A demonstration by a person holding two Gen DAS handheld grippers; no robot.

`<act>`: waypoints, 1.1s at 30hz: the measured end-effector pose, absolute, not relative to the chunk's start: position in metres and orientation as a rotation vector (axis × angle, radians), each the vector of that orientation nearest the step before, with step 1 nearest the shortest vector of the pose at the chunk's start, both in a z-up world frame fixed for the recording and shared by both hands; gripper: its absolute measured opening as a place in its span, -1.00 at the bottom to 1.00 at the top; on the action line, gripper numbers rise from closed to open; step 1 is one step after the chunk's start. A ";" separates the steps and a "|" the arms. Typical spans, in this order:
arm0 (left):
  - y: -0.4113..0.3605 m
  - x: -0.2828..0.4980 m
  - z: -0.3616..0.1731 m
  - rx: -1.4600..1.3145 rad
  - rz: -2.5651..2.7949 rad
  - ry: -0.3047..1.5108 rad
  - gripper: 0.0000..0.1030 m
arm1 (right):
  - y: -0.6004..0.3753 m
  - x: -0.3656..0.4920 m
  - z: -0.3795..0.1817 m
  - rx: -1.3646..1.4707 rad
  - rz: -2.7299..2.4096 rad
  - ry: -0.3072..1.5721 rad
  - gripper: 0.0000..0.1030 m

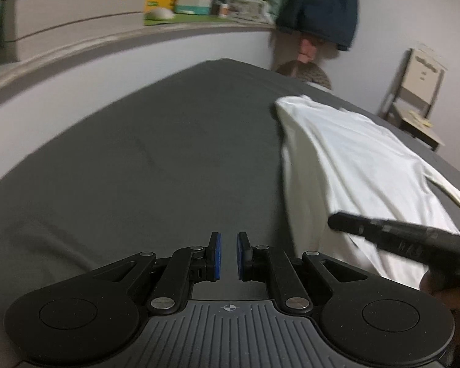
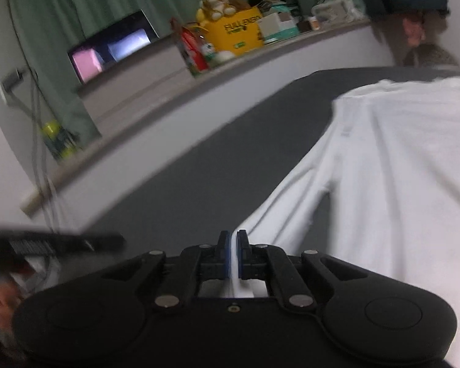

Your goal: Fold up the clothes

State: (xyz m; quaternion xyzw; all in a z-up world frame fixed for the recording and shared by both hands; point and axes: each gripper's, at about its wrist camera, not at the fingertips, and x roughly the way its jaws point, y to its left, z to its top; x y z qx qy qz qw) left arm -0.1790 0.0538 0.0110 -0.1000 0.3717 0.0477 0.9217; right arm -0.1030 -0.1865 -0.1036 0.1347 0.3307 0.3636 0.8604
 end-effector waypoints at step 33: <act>0.071 -0.172 0.005 -0.277 0.182 0.724 -0.84 | -0.243 -0.146 -0.115 0.200 0.586 0.858 -0.09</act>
